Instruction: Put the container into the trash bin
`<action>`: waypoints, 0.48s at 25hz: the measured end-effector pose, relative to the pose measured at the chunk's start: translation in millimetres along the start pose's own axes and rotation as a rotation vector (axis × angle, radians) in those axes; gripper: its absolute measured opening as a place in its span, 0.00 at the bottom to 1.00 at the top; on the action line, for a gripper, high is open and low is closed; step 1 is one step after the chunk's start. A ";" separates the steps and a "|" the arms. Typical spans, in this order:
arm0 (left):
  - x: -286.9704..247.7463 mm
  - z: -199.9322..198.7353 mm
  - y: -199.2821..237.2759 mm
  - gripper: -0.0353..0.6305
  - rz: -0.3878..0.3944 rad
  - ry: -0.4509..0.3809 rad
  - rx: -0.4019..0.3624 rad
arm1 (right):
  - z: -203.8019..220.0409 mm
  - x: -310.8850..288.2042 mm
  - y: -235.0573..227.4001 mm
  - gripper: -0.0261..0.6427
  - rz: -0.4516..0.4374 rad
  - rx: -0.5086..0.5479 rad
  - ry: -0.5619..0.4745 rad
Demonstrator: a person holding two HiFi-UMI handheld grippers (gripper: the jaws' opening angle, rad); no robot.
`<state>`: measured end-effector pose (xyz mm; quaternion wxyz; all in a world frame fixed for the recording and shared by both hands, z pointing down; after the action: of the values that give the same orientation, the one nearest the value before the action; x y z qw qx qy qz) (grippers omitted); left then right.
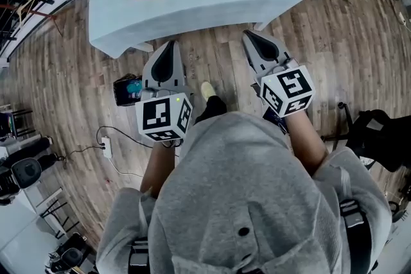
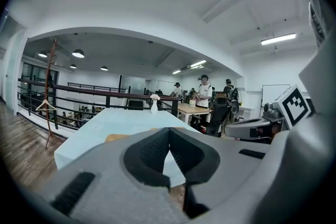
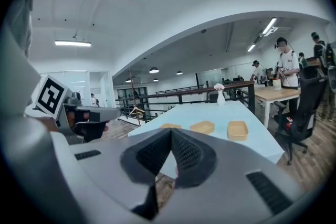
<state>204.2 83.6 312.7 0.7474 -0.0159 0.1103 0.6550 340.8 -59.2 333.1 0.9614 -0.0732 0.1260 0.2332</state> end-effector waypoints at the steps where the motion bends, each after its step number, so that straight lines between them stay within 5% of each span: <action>1: -2.5 -1.4 8.5 0.08 -0.001 0.000 -0.002 | -2.6 -7.9 1.3 0.08 0.005 0.000 0.000; 12: -19.6 -5.0 75.6 0.08 -0.011 0.030 -0.015 | -22.7 -70.3 20.1 0.08 0.030 0.002 -0.004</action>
<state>126.9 74.4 320.5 0.7490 -0.0319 0.1164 0.6515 266.2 -76.2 329.2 0.9582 -0.0700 0.1255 0.2475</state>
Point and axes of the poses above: the fingertips, and each gripper's own axes: x backward along the fingers, y to its left, z out of its underside, the point moved 4 cm from there along x, backward along the fingers, and after that the axes turned 15 degrees about z, right-handed, at the moved point
